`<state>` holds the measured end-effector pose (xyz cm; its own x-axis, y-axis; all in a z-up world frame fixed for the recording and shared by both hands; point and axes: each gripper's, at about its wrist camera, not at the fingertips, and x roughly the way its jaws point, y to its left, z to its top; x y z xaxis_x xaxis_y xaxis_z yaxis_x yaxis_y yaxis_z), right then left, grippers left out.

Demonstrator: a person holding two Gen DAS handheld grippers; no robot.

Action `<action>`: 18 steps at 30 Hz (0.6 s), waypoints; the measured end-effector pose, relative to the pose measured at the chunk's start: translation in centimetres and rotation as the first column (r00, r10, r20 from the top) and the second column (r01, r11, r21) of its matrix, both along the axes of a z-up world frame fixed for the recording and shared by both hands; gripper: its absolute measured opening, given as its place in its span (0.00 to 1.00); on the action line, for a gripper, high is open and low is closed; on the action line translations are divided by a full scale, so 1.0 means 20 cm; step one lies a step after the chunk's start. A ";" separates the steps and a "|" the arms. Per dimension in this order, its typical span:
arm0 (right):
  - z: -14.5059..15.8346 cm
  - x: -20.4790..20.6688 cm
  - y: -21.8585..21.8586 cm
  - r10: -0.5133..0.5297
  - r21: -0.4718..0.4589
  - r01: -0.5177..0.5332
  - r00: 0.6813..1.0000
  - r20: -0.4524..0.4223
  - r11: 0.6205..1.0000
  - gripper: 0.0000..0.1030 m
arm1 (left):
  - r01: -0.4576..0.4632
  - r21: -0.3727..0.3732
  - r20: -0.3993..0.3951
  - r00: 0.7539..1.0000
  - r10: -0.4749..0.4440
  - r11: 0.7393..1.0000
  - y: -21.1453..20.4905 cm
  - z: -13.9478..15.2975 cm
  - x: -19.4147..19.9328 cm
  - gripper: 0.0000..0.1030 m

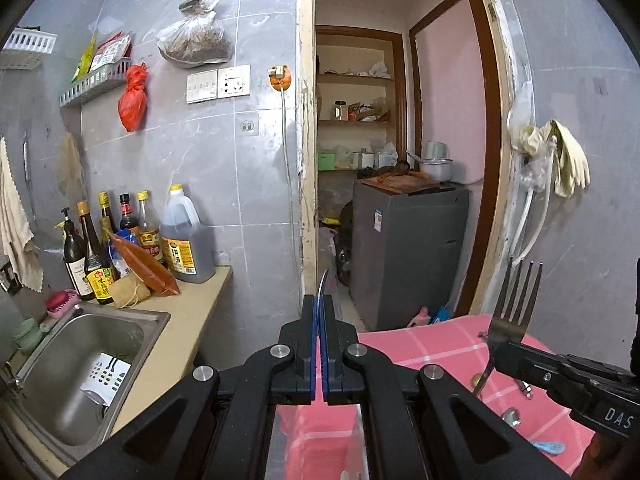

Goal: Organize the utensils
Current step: 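Carry spoon and fork over the white caddy and open both tools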

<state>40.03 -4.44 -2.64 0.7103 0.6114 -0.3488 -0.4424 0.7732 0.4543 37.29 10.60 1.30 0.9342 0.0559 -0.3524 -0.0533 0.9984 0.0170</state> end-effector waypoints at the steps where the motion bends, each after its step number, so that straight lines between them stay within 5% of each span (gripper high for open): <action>1: -0.02 0.00 0.01 0.004 -0.008 -0.004 1.000 -0.004 1.000 0.02 | 0.001 0.009 0.003 1.000 -0.001 1.000 0.00 -0.01 0.00 0.02; 12: -0.12 -0.02 0.07 0.011 -0.058 -0.013 0.999 -0.032 0.998 0.02 | 0.036 0.076 0.037 0.999 -0.039 0.996 -0.05 -0.10 -0.05 0.02; 18: -0.13 -0.02 0.07 0.010 -0.060 -0.013 0.999 -0.048 0.998 0.02 | 0.063 0.035 0.009 0.998 -0.063 0.997 -0.04 -0.13 -0.06 0.02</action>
<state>39.66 -3.04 -5.25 0.6850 0.5963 -0.4186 -0.4307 0.7948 0.4275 36.01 9.88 -1.30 0.9396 0.0087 -0.3422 0.0095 0.9986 0.0515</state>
